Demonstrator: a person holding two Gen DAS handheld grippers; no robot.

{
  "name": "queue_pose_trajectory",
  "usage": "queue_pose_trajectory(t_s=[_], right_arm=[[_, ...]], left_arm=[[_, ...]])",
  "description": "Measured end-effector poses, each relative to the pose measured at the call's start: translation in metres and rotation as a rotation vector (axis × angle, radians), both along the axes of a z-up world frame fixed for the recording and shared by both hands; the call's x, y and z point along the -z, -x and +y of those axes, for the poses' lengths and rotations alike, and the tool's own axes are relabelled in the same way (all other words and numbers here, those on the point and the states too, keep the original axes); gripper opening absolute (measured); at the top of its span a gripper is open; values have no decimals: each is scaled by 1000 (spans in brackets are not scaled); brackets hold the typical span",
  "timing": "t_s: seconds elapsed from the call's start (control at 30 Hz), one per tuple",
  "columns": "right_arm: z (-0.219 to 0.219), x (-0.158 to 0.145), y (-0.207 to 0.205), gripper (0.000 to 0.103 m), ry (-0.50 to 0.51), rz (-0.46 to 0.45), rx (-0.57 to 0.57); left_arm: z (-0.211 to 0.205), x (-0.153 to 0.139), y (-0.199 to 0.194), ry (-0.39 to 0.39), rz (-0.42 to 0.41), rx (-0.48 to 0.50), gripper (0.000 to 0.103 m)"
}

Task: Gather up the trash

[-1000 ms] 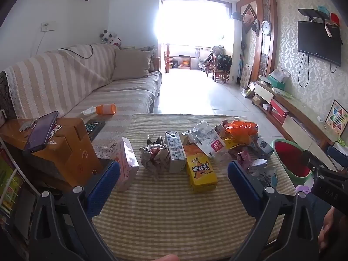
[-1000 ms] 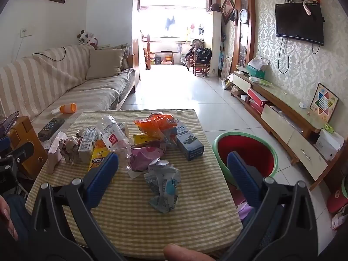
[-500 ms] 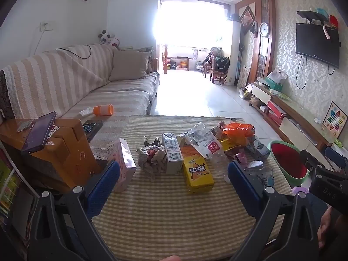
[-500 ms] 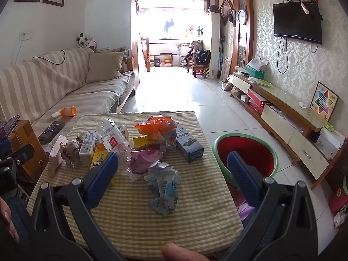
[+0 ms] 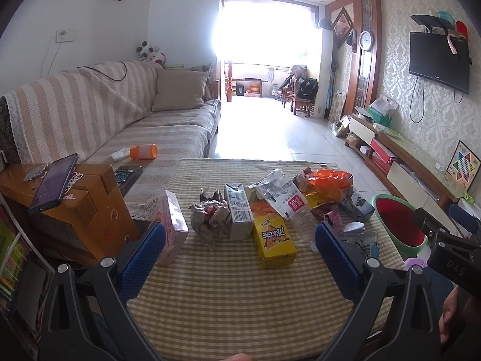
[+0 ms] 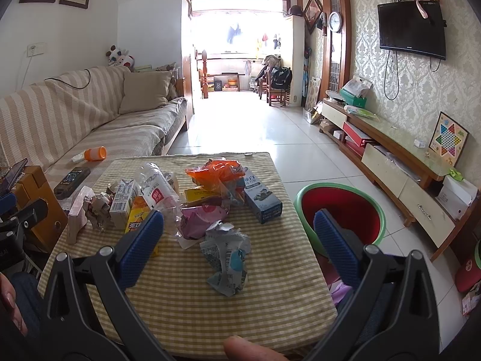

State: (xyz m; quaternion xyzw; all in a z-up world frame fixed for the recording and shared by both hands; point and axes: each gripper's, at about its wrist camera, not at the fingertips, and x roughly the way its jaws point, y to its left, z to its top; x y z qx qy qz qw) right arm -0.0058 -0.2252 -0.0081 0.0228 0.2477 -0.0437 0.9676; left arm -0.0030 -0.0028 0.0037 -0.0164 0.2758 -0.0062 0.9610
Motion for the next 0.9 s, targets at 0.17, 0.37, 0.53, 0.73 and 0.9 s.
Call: queue_pose_trajectory(t_s=[0.17,0.37,0.53,0.73,0.9], right_arm=[[0,0,0,99,0,1,-1],[0,0,0,99,-3,2,-1],[1,2,0,99,-2,7,-1],[1,2,0,99,-4,3,-1],[0,2,-1,99,-8,5,0]], left_arm=[[0,0,0,1,-1,-2,95],[0,0,1,0,-1,-1,95],[0,0,1,1,-1,-3,95],[0,0,1,1,-1,-1,95],[0,0,1,1,-1,-2,95]])
